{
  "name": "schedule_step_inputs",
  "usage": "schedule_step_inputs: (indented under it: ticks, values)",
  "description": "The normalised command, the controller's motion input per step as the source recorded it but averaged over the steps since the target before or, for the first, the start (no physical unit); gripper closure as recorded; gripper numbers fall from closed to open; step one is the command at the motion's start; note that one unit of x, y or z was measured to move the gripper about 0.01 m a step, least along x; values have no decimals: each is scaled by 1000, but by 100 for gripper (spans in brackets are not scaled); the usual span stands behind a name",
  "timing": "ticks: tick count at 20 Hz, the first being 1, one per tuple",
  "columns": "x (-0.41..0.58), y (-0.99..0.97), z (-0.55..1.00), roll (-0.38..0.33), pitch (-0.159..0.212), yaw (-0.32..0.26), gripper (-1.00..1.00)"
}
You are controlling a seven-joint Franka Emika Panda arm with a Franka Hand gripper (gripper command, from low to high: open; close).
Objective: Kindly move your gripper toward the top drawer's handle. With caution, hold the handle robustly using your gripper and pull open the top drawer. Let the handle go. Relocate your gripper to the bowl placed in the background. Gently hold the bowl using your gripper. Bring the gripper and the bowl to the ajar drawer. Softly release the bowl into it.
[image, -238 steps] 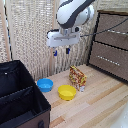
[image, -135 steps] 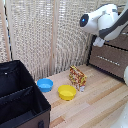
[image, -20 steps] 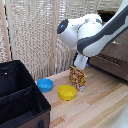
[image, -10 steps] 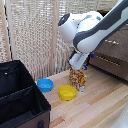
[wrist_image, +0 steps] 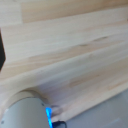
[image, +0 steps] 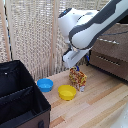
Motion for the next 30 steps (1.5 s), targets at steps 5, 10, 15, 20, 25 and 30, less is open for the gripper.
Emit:
schedule_step_inputs:
  ticks: [5, 10, 15, 20, 25, 30]
  values:
    - [455, 354, 99, 271, 46, -130, -100]
    - [629, 371, 111, 232, 81, -100, -100]
    - [732, 351, 162, 201, 73, -84, -100]
    - [842, 211, 135, 118, 47, -96, -100]
    - [820, -2, 24, 45, 7, -145, -100]
    - [472, -7, -214, 86, 25, -111, -100]
